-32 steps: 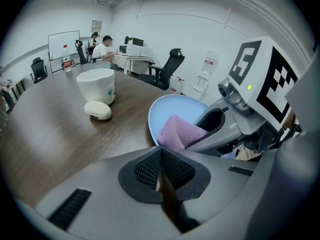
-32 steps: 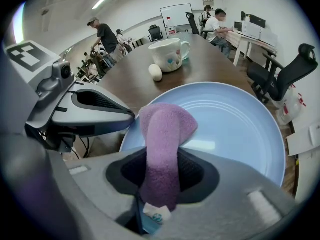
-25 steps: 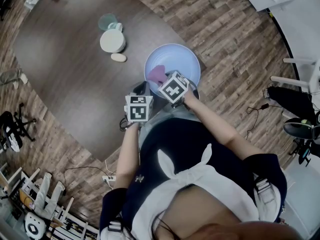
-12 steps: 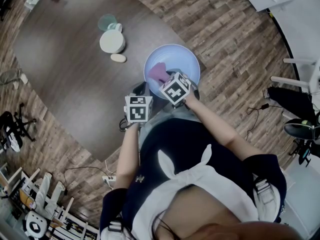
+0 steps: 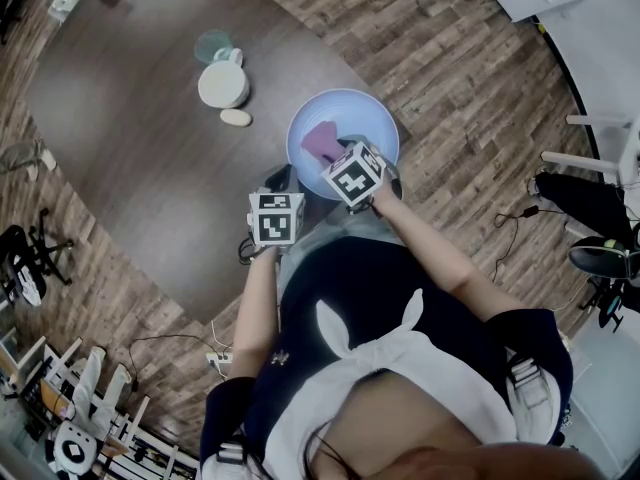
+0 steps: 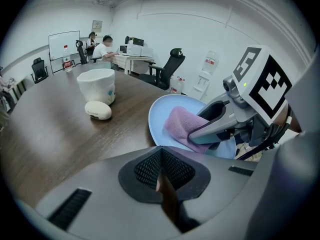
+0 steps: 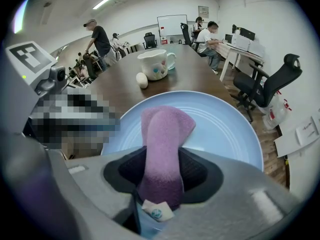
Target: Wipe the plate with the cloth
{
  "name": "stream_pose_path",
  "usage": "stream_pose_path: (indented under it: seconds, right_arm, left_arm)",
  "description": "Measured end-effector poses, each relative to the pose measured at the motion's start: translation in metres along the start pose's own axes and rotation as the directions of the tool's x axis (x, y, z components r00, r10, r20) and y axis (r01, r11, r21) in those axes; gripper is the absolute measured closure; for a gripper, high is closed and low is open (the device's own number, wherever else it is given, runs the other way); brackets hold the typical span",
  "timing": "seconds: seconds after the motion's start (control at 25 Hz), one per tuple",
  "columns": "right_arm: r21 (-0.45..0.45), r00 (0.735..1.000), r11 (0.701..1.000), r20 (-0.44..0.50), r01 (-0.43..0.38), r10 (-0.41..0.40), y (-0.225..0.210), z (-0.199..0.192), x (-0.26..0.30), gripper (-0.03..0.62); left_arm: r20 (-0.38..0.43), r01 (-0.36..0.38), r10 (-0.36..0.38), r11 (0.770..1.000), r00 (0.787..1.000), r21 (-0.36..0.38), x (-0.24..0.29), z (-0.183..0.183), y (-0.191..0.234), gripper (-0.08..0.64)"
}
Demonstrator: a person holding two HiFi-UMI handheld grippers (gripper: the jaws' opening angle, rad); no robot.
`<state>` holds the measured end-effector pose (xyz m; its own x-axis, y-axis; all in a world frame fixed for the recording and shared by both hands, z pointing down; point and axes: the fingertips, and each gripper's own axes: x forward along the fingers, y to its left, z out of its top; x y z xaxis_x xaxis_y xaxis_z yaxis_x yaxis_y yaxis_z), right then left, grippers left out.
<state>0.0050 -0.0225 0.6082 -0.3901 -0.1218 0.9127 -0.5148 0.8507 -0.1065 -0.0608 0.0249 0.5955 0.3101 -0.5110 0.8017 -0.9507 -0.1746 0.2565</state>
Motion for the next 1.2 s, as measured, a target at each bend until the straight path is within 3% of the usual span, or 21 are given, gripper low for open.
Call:
stream_pose_path:
  seconds: [0.48,1.2]
  right_arm:
    - [0.013,0.999,0.999,0.001,0.040,-0.040,-0.014,-0.003,-0.004,0.405]
    - [0.106,0.997,0.992,-0.016,0.075,-0.074,-0.050,-0.011,-0.012,0.405]
  left_arm:
    - [-0.002,0.001,-0.001,1.000,1.000,0.005,0.000,0.000,-0.002,0.555]
    - [-0.003,0.007,-0.007,1.000,1.000,0.010,-0.002,0.001,-0.002,0.555]
